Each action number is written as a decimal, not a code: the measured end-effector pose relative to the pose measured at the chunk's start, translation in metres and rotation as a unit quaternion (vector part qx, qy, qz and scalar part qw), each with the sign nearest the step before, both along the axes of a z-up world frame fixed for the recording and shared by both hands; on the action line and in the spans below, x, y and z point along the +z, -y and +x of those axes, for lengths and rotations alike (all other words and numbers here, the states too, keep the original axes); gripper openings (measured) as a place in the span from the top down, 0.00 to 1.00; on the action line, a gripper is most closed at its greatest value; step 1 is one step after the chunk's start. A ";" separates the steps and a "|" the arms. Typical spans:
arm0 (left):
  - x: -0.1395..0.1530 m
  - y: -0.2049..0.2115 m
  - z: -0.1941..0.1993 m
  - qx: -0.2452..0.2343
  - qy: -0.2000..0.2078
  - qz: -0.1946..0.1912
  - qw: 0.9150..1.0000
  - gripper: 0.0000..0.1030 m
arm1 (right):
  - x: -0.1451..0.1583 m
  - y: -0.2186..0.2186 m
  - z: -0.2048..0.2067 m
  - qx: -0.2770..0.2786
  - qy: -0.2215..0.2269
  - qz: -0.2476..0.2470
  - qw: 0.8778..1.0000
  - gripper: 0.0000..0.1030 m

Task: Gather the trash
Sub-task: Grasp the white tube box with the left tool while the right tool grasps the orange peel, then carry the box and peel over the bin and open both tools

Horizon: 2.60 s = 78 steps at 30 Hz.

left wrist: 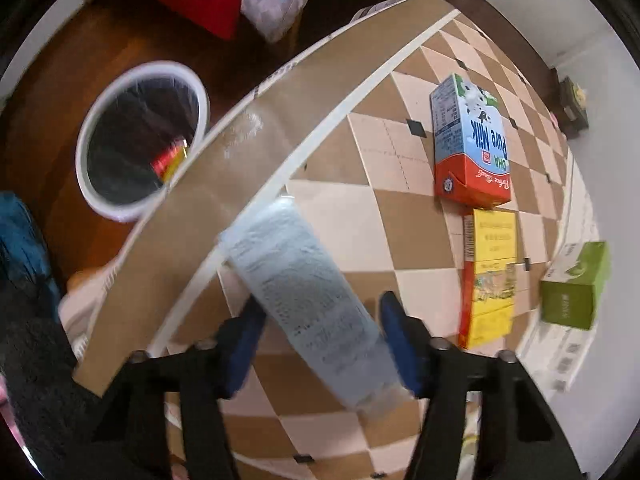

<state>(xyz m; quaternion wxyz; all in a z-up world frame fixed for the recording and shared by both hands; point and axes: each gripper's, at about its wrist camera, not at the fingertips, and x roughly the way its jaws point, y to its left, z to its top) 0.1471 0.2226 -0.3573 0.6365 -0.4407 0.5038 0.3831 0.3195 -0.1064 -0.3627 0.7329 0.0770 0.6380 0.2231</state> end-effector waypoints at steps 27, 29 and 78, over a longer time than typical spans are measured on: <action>0.004 0.125 -0.006 -0.255 -0.050 0.103 0.960 0.65 | -0.009 -0.022 -0.044 0.113 0.050 -0.027 0.992 0.52; 0.003 0.127 -0.011 -0.253 -0.047 0.106 0.960 0.66 | -0.008 -0.024 -0.047 0.108 0.064 -0.040 0.991 0.74; 0.053 -0.174 -0.234 -0.006 0.006 0.137 0.990 0.70 | 0.013 -0.455 -0.245 0.517 0.135 -0.044 0.844 0.90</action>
